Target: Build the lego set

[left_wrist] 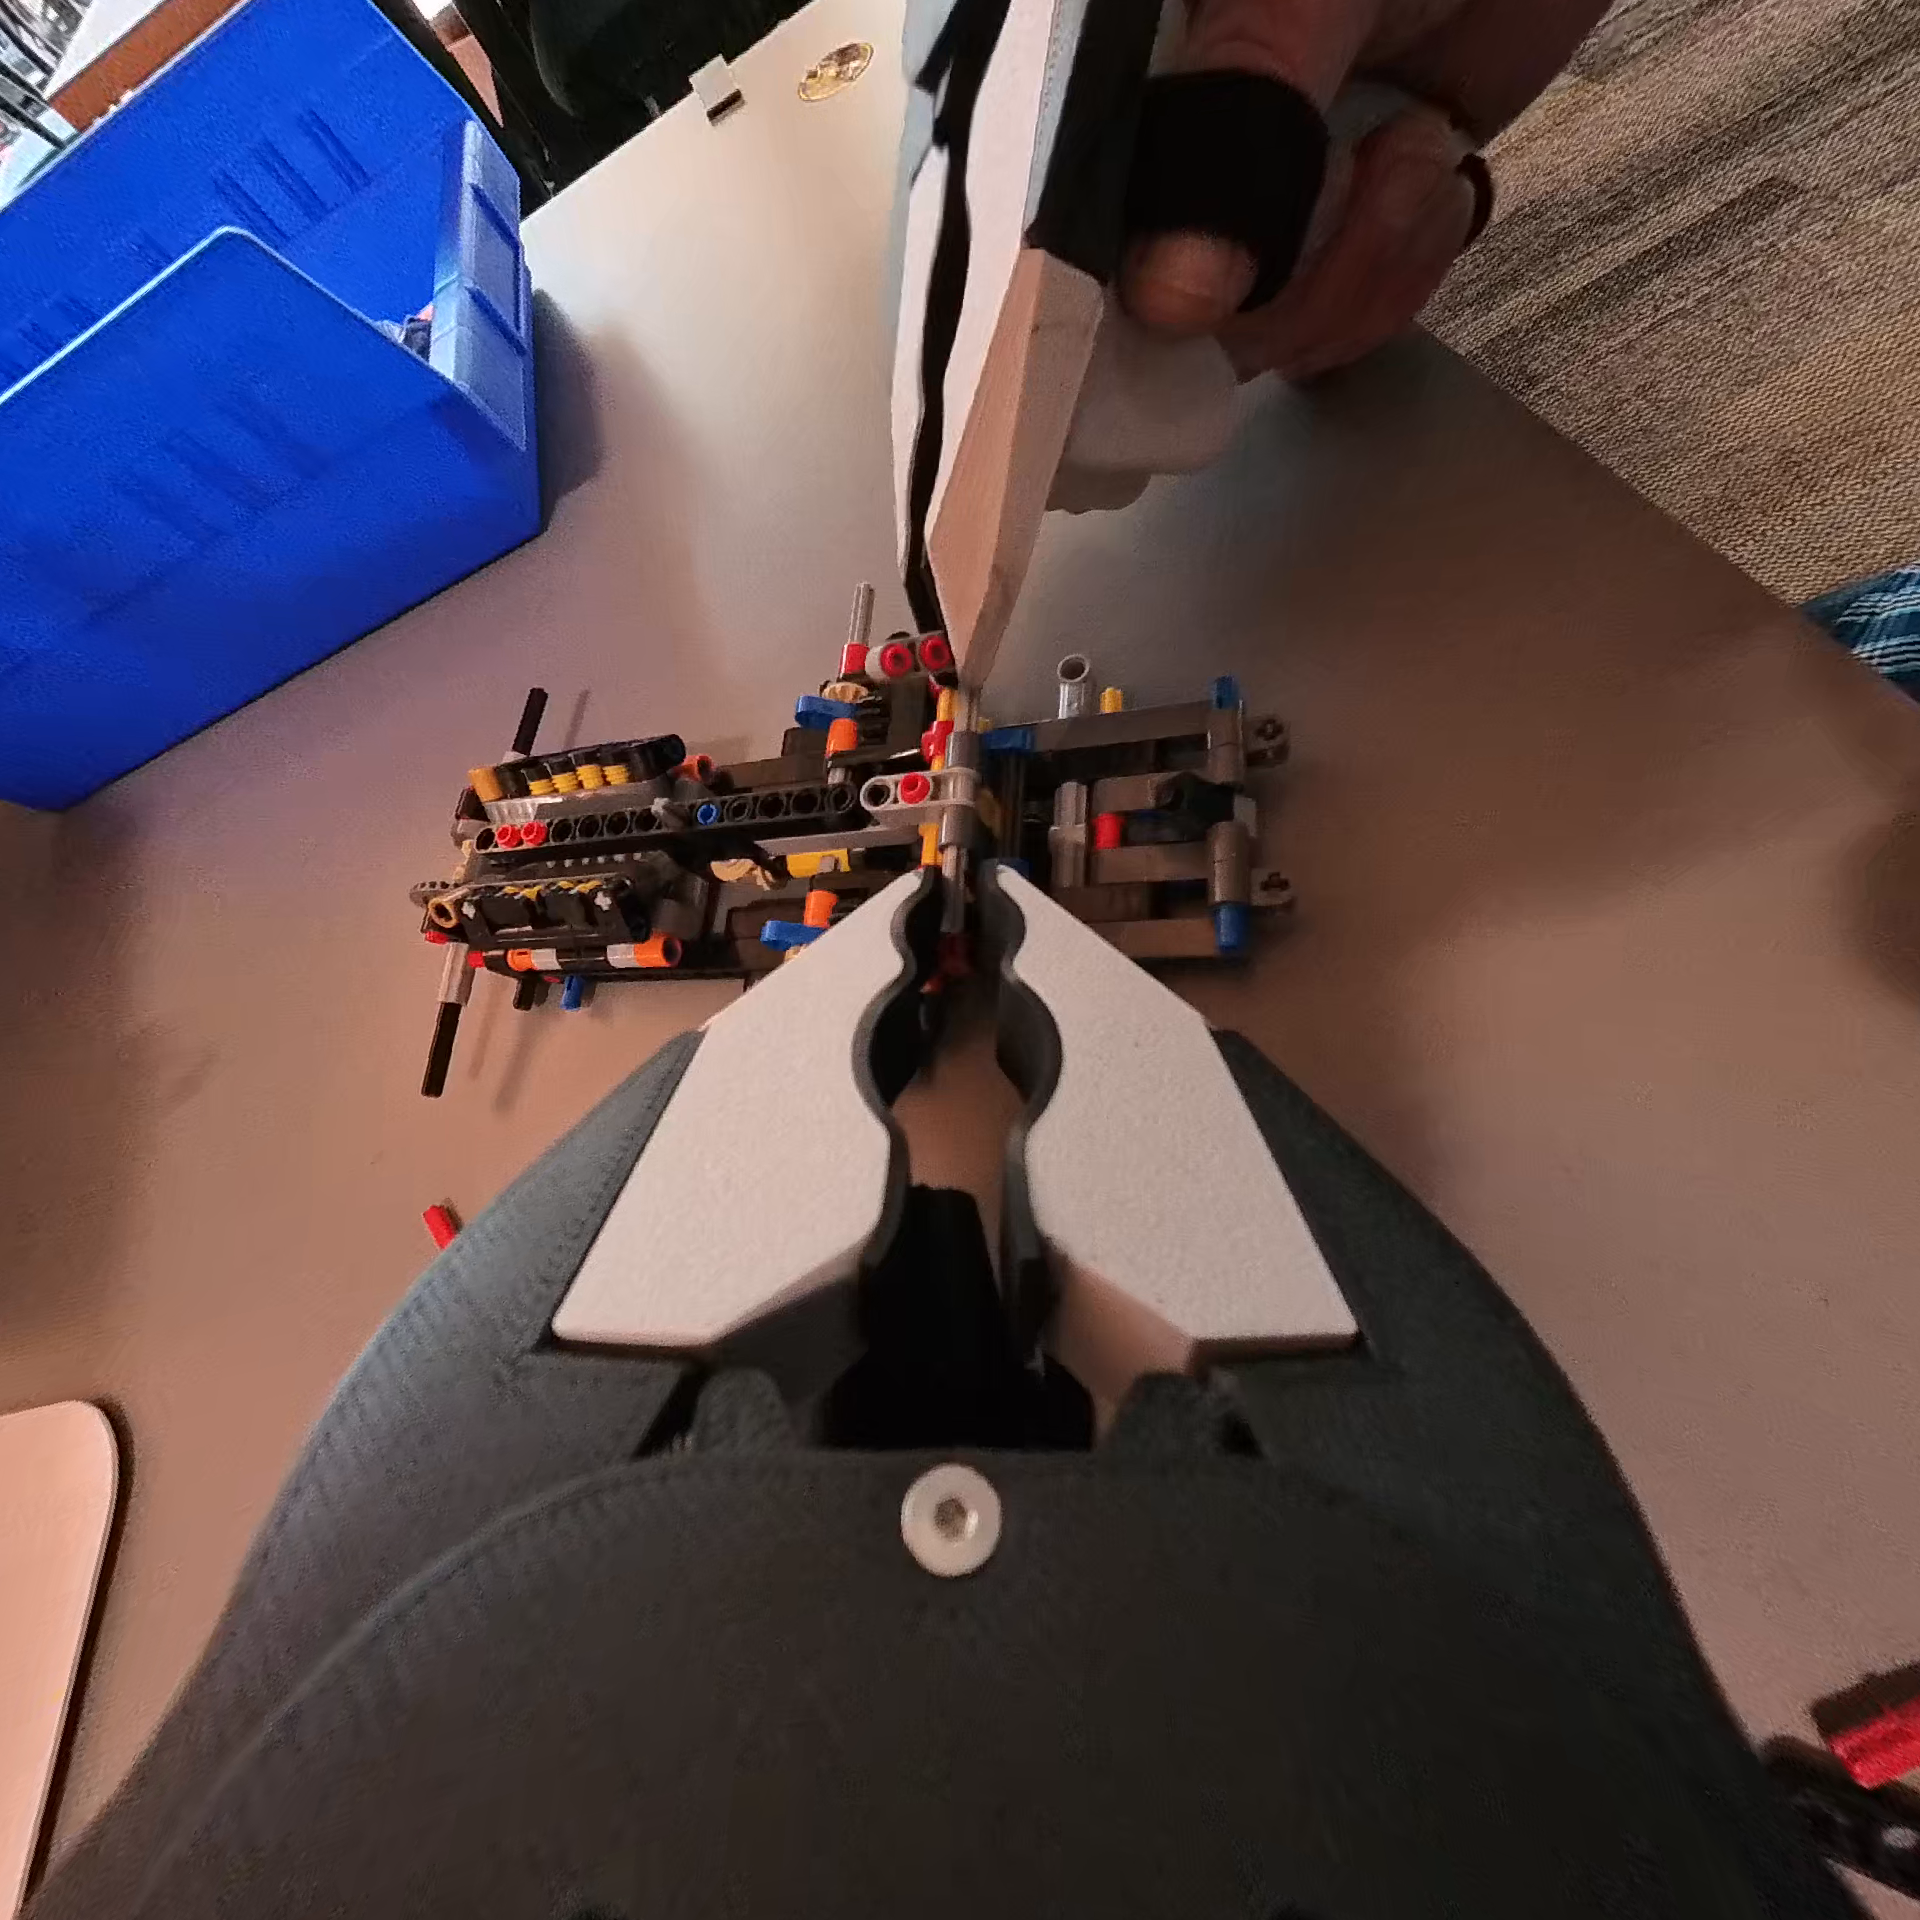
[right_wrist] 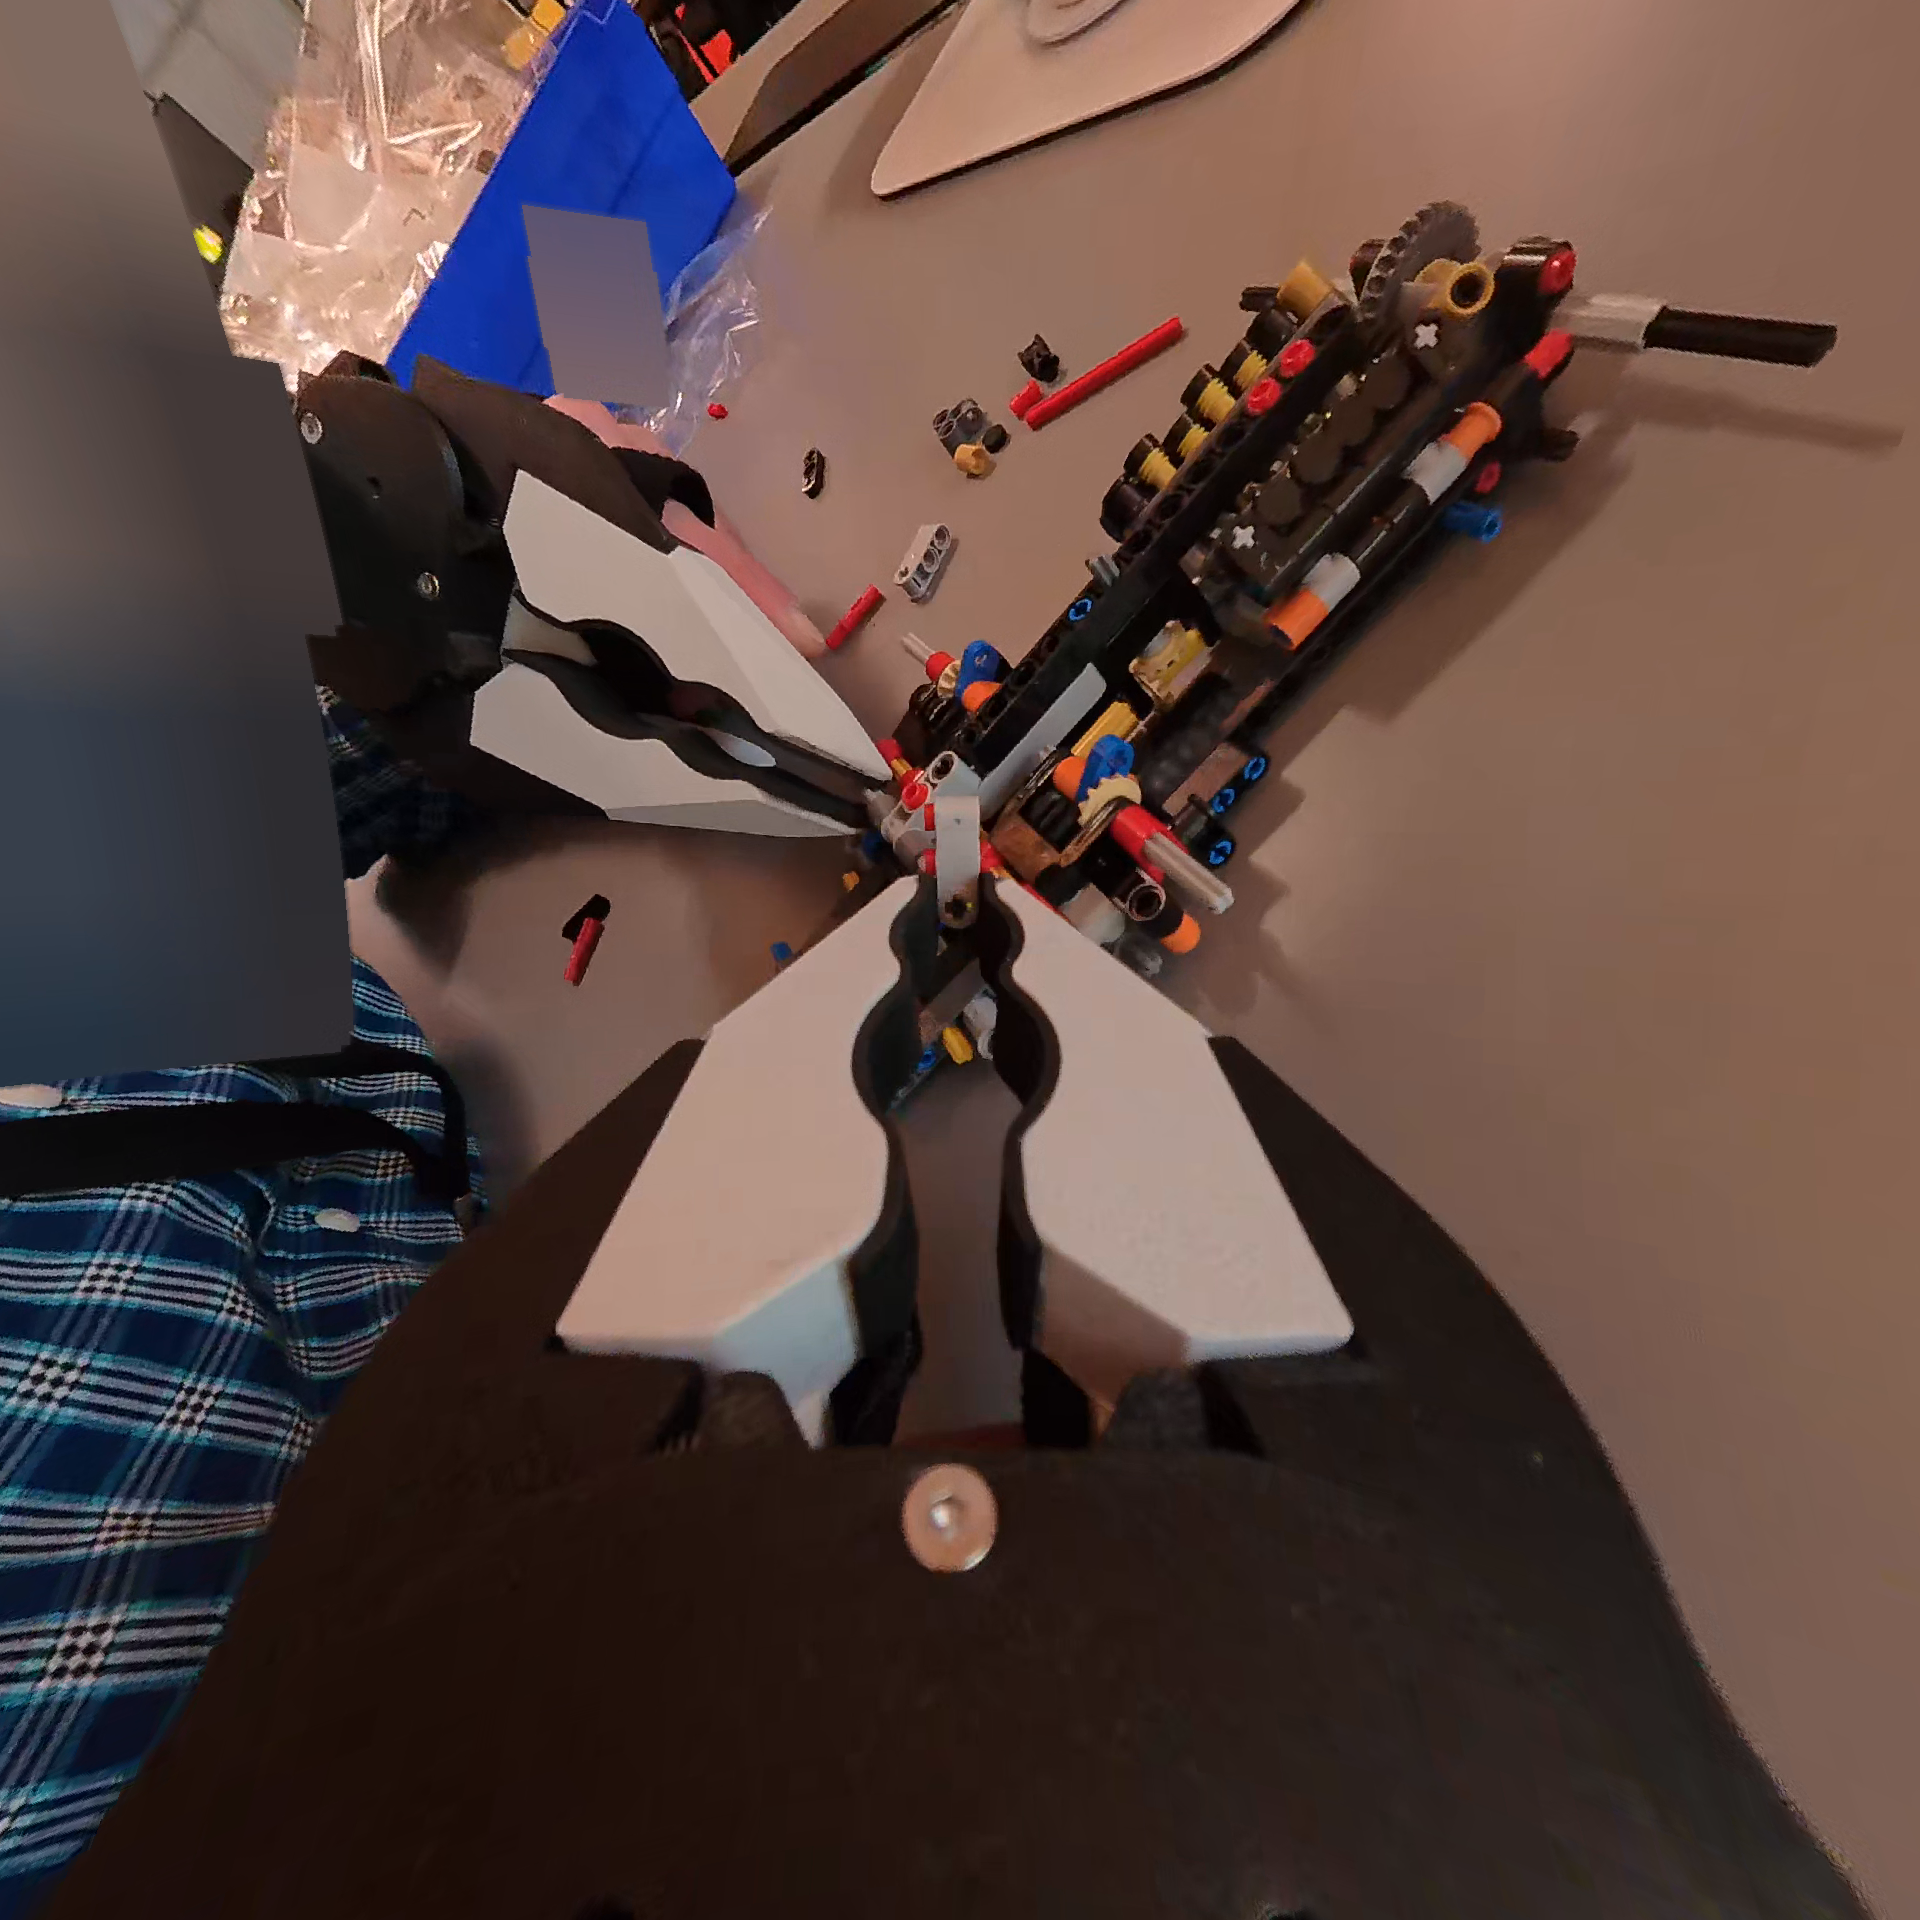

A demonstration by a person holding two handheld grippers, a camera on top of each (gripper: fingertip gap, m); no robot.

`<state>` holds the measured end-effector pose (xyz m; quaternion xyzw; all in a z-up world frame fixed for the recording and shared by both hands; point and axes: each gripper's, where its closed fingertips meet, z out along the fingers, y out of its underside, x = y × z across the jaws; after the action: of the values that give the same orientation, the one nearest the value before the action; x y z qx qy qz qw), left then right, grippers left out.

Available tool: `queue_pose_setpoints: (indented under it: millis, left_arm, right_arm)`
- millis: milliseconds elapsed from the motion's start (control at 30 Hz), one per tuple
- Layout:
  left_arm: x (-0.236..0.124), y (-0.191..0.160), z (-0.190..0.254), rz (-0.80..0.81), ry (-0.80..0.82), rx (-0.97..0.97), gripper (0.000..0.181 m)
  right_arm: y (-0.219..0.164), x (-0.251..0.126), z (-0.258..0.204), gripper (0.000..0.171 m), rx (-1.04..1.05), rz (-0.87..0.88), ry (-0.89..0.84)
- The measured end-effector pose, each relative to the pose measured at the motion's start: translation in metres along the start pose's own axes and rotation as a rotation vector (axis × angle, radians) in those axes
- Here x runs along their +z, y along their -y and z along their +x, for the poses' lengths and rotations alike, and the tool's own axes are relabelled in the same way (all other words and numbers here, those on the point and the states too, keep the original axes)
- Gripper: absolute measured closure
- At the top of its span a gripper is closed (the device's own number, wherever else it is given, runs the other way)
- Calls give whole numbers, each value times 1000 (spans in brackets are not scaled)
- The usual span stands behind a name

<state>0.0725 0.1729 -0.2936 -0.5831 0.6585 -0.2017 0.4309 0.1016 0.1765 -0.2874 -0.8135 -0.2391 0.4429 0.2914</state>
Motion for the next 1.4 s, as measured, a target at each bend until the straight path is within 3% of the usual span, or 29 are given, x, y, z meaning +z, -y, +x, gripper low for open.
queue_pose_setpoints:
  millis: [767,900,1133,1400]
  left_arm:
    - [1,0,1,-5,6,9,174]
    - [1,-1,1,-23,8,19,161]
    - [-7,40,-14,97,153,19,141]
    - [-7,61,-24,180,291,8,153]
  right_arm:
    - [1,-3,1,167,5,47,-49]
    - [5,-8,0,167,15,86,-49]
    - [29,-17,-25,167,246,261,129]
    - [39,-9,-45,167,421,411,273]
